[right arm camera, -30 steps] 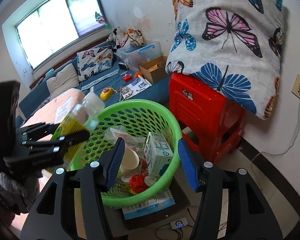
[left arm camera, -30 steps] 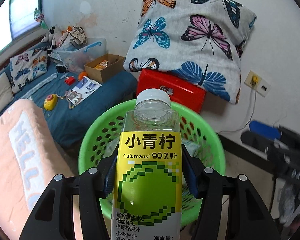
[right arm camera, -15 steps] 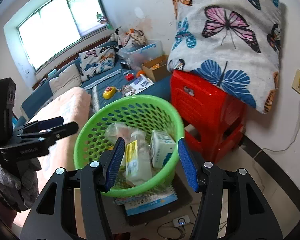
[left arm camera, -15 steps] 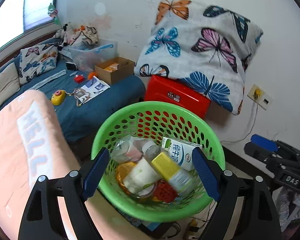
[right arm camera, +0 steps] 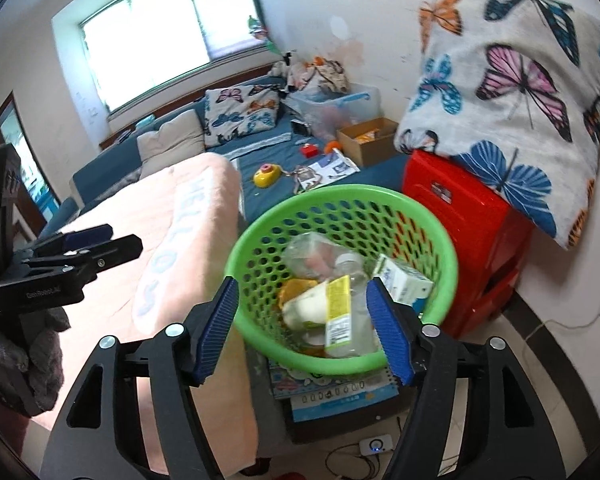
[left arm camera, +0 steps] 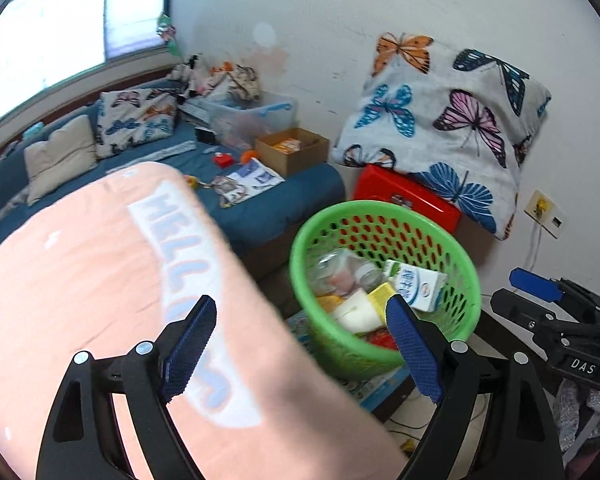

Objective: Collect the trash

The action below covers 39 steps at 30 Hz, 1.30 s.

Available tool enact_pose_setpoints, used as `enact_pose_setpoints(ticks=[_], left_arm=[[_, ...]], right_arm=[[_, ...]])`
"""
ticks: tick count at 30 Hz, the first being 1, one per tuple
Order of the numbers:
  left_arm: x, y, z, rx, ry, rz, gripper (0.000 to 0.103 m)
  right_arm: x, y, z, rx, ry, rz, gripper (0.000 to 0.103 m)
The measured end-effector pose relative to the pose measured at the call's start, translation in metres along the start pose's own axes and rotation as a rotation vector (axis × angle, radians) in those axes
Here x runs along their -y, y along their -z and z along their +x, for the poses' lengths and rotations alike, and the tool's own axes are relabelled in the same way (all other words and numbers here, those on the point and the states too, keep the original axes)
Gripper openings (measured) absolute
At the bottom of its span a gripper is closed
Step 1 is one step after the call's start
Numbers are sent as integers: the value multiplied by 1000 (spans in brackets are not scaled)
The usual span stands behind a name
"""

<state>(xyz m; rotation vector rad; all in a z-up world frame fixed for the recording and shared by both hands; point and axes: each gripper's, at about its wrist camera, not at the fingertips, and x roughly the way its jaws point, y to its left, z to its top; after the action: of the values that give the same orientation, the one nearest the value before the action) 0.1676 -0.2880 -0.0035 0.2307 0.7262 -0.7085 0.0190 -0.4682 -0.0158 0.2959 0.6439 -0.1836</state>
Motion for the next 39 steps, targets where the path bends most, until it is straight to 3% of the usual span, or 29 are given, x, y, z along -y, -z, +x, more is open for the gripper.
enact_pose_setpoints(ticks=[15, 24, 39], left_arm=[[-65, 48, -81, 52, -117, -98, 94], [-97, 79, -118, 75, -222, -160, 95], [-124, 119, -144, 80, -299, -271, 95]], right_arm=[[-77, 12, -10, 4, -53, -84, 89], [-106, 20, -13, -10, -64, -121, 92], [-139, 38, -15, -21, -94, -187, 94]])
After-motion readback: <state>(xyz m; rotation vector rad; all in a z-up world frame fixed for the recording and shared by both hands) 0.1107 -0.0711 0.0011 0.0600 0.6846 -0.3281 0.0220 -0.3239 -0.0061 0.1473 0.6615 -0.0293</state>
